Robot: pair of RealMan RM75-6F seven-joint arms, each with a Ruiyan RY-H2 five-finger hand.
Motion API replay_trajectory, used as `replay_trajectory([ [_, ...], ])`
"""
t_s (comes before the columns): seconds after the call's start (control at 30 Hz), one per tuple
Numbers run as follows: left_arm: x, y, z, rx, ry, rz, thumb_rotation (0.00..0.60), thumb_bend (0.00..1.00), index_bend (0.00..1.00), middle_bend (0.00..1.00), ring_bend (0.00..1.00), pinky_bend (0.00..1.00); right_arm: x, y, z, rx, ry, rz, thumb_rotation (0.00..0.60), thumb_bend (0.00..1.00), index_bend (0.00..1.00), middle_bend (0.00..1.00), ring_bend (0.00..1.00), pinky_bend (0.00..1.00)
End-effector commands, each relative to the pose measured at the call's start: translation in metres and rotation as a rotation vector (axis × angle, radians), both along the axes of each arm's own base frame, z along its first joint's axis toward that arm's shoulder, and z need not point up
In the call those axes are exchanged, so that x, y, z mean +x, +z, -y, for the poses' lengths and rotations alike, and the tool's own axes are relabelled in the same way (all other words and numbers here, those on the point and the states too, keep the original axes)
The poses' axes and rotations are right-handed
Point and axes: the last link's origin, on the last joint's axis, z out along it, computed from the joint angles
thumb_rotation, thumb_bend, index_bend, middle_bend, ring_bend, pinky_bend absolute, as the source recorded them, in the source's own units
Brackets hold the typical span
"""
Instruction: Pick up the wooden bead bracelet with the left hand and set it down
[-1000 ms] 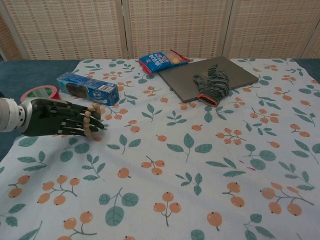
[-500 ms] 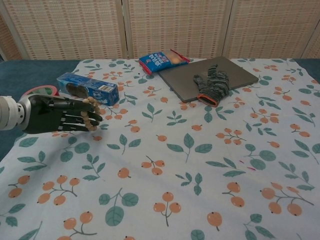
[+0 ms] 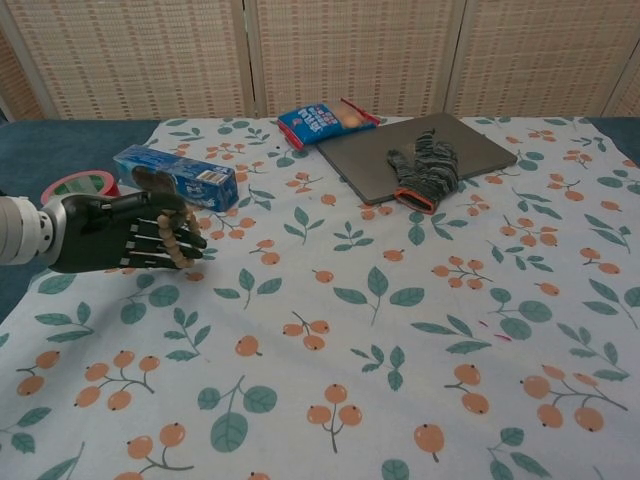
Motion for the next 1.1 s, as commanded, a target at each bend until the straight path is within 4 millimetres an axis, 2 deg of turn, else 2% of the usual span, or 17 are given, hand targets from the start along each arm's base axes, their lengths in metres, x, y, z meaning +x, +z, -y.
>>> replay_trajectory([
  [0.03, 0.0002, -0.0006, 0.0007, -0.01, -0.001, 0.001, 0.413, 0.56, 0.66, 0.43, 0.17, 0.04, 0.0001, 0.0003, 0.0, 0.0, 0.001, 0.001, 0.6, 0.12, 0.0, 0.0, 0.0, 0.0],
  [0.2, -0.001, -0.0014, 0.0014, -0.025, -0.029, -0.029, 0.41, 0.66, 0.65, 0.43, 0.17, 0.03, 0.0003, 0.0009, 0.0, -0.003, 0.001, 0.003, 0.6, 0.12, 0.0, 0.0, 0.0, 0.0],
  [0.3, -0.0014, -0.0026, 0.0019, -0.034, -0.026, -0.029, 0.425, 0.76, 0.65, 0.43, 0.17, 0.03, 0.0004, 0.0019, -0.0001, -0.006, 0.002, 0.006, 0.6, 0.12, 0.0, 0.0, 0.0, 0.0],
  [0.43, -0.0003, -0.0047, 0.0022, -0.051, -0.002, -0.006, 0.548, 0.92, 0.65, 0.43, 0.17, 0.03, 0.0003, 0.0025, -0.0003, -0.005, 0.003, 0.007, 0.6, 0.12, 0.0, 0.0, 0.0, 0.0],
  [0.5, 0.0006, -0.0052, 0.0022, -0.052, 0.0, -0.001, 0.575, 0.98, 0.64, 0.43, 0.17, 0.03, 0.0003, 0.0028, -0.0001, -0.007, 0.004, 0.009, 0.6, 0.12, 0.0, 0.0, 0.0, 0.0],
  [0.63, 0.0017, -0.007, 0.0039, -0.079, -0.026, -0.018, 0.6, 1.0, 0.61, 0.42, 0.17, 0.03, 0.0003, 0.0031, -0.0003, -0.007, 0.004, 0.01, 0.6, 0.12, 0.0, 0.0, 0.0, 0.0],
  [1.1, 0.0041, -0.0054, 0.0068, -0.071, -0.064, -0.027, 0.6, 1.0, 0.53, 0.37, 0.13, 0.03, 0.002, 0.0056, -0.0029, -0.009, 0.011, 0.015, 0.6, 0.12, 0.0, 0.0, 0.0, 0.0],
])
